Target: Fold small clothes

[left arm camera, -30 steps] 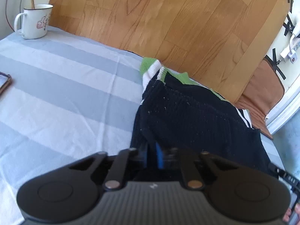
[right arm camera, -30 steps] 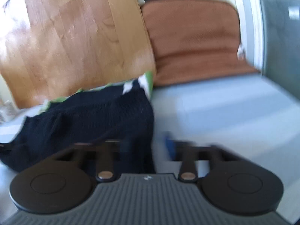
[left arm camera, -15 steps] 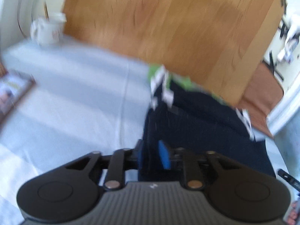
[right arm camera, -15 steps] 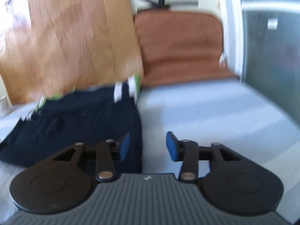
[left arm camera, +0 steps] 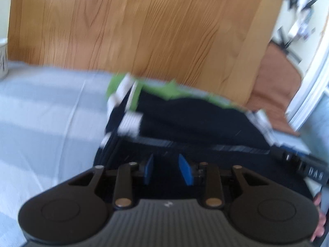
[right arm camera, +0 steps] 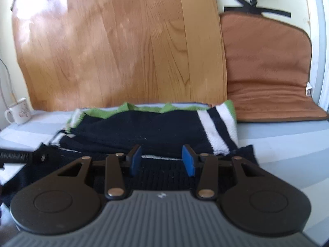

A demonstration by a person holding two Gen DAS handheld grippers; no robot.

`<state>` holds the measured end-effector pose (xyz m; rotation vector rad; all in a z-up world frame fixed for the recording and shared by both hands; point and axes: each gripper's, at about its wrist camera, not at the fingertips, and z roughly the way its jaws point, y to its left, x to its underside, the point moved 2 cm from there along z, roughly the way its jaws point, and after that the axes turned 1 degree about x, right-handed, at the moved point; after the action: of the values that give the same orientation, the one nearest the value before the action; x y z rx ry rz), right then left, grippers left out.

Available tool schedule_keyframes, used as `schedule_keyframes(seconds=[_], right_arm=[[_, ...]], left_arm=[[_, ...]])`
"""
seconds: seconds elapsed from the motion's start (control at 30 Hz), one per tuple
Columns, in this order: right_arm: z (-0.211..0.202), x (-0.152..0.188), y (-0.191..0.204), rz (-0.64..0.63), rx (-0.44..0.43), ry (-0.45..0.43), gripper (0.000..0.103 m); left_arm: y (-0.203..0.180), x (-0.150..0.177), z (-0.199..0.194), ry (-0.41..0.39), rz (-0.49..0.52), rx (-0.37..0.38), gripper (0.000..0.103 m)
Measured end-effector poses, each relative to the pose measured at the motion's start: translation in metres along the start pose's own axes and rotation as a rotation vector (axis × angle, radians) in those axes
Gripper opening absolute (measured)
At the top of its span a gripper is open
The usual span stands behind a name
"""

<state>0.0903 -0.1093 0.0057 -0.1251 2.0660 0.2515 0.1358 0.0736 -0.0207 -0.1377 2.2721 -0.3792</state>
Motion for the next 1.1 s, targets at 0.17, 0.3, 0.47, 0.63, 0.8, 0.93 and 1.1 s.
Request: schedule_keyframes(seconds=[0.17, 0.3, 0.47, 0.63, 0.8, 0.93, 1.1], right_arm=[[0.016, 0.016, -0.016, 0.046, 0.070, 0.052, 0.046], [0.013, 0.016, -0.031, 0.145, 0.057, 0.032, 0.046], [0.011, 0.017, -0.031, 0.163, 0.077, 0.026, 0.046], [0.012, 0.017, -0.030, 0.165, 0.120, 0.023, 0.046], [0.011, 0.016, -0.030, 0.163, 0.128, 0.026, 0.046], [0.011, 0.016, -0.029, 0.160, 0.130, 0.026, 0.046], [0.010, 0.016, -0.029, 0.163, 0.142, 0.021, 0.045]], left_arm=[[-0.008, 0.009, 0.000, -0.043, 0.085, -0.035, 0.030], [-0.023, 0.014, 0.002, -0.061, 0.173, -0.073, 0.041], [-0.026, 0.013, 0.002, -0.062, 0.185, -0.080, 0.043], [-0.026, 0.012, 0.002, -0.061, 0.182, -0.076, 0.045], [-0.027, 0.012, 0.002, -0.057, 0.171, -0.073, 0.047], [-0.024, 0.011, 0.001, -0.052, 0.147, -0.055, 0.049], [-0.027, 0.013, 0.002, -0.058, 0.168, -0.068, 0.049]])
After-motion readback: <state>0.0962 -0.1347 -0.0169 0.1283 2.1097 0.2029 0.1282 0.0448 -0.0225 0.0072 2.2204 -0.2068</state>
